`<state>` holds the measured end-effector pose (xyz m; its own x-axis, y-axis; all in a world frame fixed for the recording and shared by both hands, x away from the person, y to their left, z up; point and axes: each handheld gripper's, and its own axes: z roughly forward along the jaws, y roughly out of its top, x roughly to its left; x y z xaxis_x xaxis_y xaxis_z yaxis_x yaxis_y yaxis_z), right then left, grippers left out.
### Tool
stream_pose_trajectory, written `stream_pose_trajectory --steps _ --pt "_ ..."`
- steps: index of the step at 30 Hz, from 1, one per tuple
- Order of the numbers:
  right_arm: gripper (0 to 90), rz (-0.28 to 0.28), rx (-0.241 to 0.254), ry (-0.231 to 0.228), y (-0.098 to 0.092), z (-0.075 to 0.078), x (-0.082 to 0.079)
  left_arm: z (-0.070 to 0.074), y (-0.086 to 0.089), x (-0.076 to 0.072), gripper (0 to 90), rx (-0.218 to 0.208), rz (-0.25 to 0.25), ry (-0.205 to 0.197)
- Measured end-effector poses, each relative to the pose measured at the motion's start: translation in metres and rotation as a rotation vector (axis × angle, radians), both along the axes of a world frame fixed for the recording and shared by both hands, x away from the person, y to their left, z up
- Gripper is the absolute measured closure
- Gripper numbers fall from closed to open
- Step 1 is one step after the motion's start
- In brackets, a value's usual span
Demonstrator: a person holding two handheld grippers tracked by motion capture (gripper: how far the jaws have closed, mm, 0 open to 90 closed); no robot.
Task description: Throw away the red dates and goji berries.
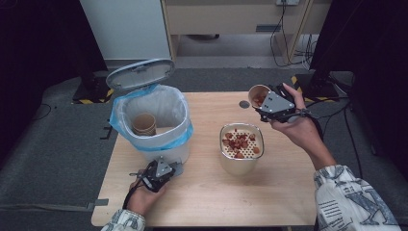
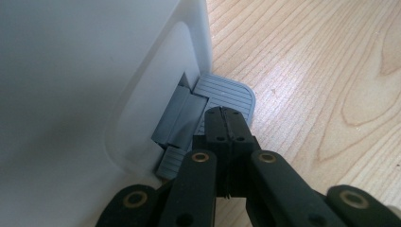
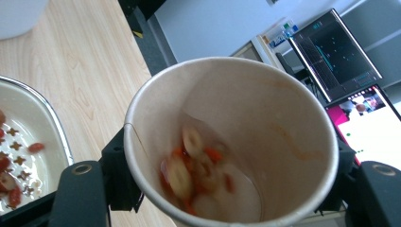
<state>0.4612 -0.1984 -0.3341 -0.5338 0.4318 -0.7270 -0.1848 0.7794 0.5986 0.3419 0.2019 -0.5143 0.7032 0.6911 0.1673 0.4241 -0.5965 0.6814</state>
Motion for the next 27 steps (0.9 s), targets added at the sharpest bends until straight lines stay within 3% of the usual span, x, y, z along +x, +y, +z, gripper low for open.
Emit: stream_pose_trajectory --steps 15,27 --pt "29.2 0.017 -0.052 -0.011 0.007 -0.002 -0.008 0.000 0.000 0.000 90.0 -0.001 0.000 0.001" --pt "29.2 0.022 -0.188 -0.079 0.009 -0.003 -0.017 0.000 0.000 0.000 90.0 -0.001 0.000 0.001"
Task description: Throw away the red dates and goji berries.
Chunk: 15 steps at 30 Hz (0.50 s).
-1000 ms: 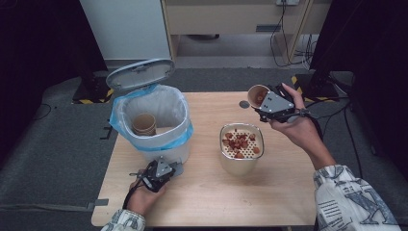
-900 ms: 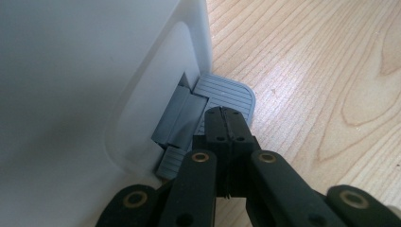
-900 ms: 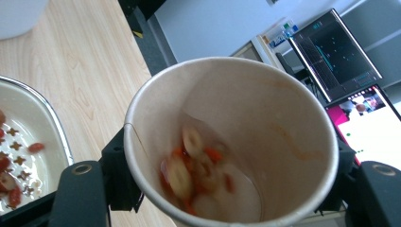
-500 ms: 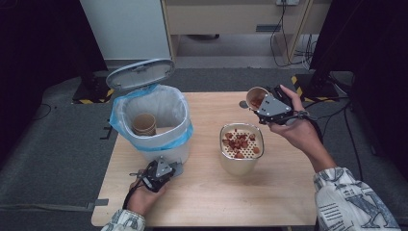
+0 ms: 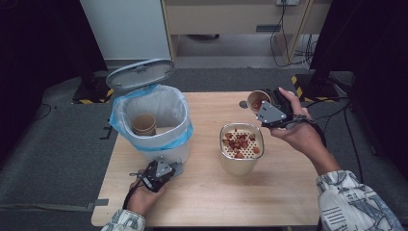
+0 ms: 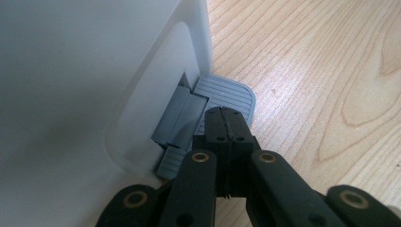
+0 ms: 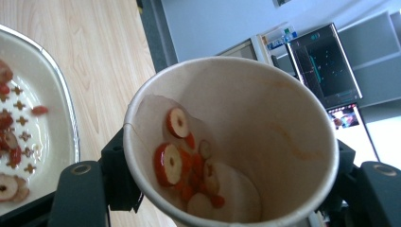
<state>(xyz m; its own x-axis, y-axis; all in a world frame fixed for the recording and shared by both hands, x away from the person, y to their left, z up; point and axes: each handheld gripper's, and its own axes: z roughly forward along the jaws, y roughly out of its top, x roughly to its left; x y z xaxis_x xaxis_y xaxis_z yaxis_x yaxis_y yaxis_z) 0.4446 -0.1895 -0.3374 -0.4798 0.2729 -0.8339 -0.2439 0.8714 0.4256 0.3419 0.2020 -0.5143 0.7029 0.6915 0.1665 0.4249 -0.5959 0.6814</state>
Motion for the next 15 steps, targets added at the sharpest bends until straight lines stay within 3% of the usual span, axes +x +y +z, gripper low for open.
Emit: stream_pose_trajectory --steps 15 --pt "29.2 0.005 -0.034 -0.014 0.0023 0.0026 0.0023 0.0000 0.0001 0.0001 90.0 0.000 -0.001 0.000"
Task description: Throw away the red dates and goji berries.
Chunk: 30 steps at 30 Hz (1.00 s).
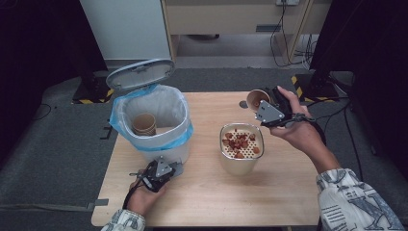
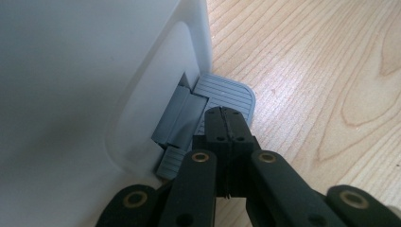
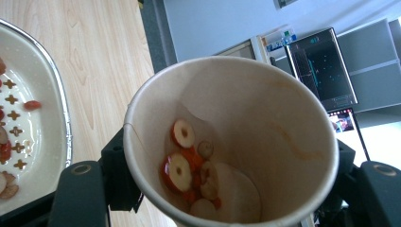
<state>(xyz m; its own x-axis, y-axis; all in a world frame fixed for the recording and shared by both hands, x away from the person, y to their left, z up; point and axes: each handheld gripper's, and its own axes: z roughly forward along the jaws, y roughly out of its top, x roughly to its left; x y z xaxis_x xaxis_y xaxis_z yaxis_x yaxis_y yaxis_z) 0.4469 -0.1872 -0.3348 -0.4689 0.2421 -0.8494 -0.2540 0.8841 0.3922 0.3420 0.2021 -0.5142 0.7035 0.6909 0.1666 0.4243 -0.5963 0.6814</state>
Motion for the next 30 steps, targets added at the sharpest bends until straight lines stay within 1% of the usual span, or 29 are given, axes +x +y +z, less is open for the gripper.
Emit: stream_pose_trajectory --steps 4,8,11,12,13,16,21,26,28,30 --pt "29.2 0.000 0.005 -0.007 -0.002 0.004 0.002 0.000 0.000 0.000 90.0 -0.001 0.000 0.000" --pt "29.3 -0.003 0.025 -0.014 -0.004 0.009 0.003 0.000 0.000 0.000 89.9 -0.004 0.001 0.001" --pt "29.2 -0.001 0.031 -0.029 -0.005 0.016 0.004 0.000 0.000 0.000 90.0 -0.005 0.003 -0.001" --pt "29.3 0.000 0.031 -0.039 -0.005 0.021 0.003 0.000 0.000 0.000 89.9 -0.003 0.001 -0.002" --pt "29.3 0.000 0.031 -0.039 -0.005 0.021 0.003 0.000 0.000 0.000 89.9 -0.003 0.001 -0.003" --pt "29.3 -0.002 0.032 -0.058 -0.004 0.029 0.002 0.000 0.000 0.000 89.9 -0.003 0.001 -0.002" --pt "29.3 0.005 0.014 -0.080 -0.002 0.038 -0.001 0.000 0.000 0.000 90.0 -0.003 0.001 -0.002" --pt "29.2 0.011 -0.012 -0.106 0.000 0.043 -0.002 0.000 0.000 0.000 89.9 -0.003 0.001 -0.002" --pt "29.3 0.008 -0.036 -0.120 0.001 0.044 -0.003 0.000 0.000 0.000 90.0 -0.004 0.001 -0.002" --pt "29.3 0.011 -0.075 -0.136 0.003 0.044 -0.004 0.000 0.000 0.000 89.9 -0.002 0.001 -0.003"
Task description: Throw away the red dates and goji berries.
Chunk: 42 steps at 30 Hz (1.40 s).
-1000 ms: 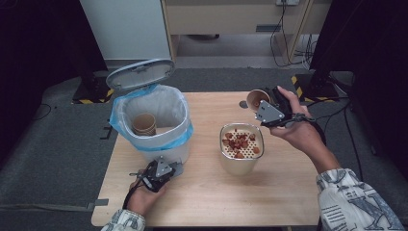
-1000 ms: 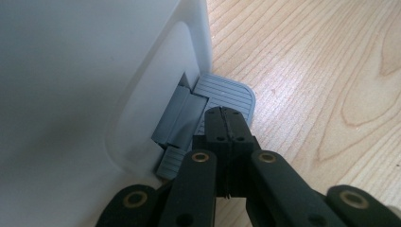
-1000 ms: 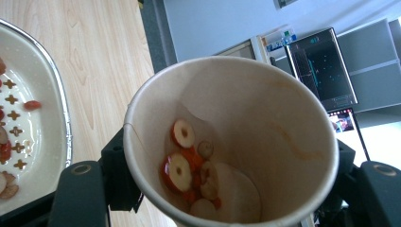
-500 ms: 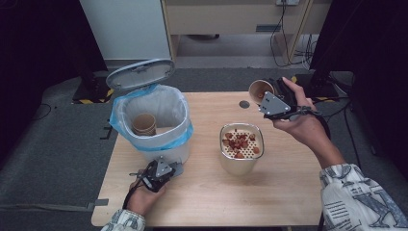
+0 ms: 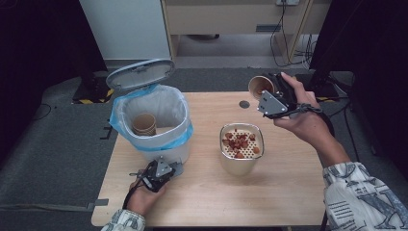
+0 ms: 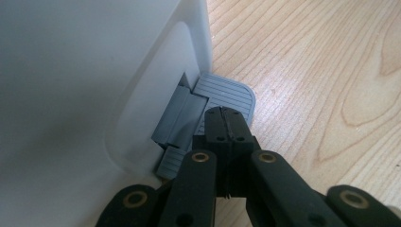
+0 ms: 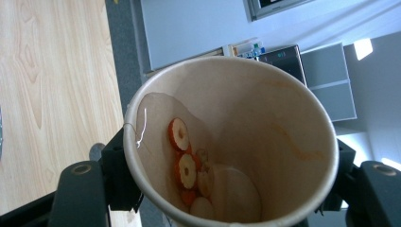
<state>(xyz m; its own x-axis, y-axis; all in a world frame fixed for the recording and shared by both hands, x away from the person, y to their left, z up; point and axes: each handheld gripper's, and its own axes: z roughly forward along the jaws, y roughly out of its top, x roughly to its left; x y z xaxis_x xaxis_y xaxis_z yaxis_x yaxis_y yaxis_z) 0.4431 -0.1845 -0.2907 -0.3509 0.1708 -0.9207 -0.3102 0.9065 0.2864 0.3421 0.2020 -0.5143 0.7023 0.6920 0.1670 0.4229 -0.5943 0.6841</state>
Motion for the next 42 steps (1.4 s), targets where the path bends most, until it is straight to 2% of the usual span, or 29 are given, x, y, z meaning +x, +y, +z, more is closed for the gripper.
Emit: stream_pose_trajectory --steps 2,4,15,30,32,34,37,42 --pt "29.2 -0.002 -0.009 -0.004 0.000 0.000 0.000 0.000 0.000 0.000 90.0 -0.001 0.001 0.000" --pt "29.2 -0.002 -0.038 -0.017 0.002 0.000 -0.001 0.000 0.000 0.000 90.0 -0.001 0.001 0.000" --pt "29.3 -0.006 -0.099 -0.053 0.004 0.003 -0.003 0.000 0.000 0.000 89.9 -0.001 0.001 0.001" --pt "29.2 -0.002 -0.152 -0.077 0.007 0.002 -0.005 0.000 0.000 0.000 89.9 -0.002 0.001 0.001" --pt "29.2 -0.002 -0.187 -0.095 0.008 0.002 -0.007 0.000 0.000 0.000 90.0 -0.002 0.001 0.001" --pt "29.3 0.000 -0.201 -0.102 0.009 0.002 -0.008 0.000 0.000 0.000 89.9 -0.002 0.001 0.001" --pt "29.2 0.007 -0.265 -0.134 0.012 -0.001 -0.010 0.000 0.000 0.000 90.0 -0.002 0.001 0.001" --pt "29.3 0.017 -0.318 -0.160 0.017 -0.004 -0.013 0.000 0.000 0.000 90.0 -0.002 0.001 0.001"
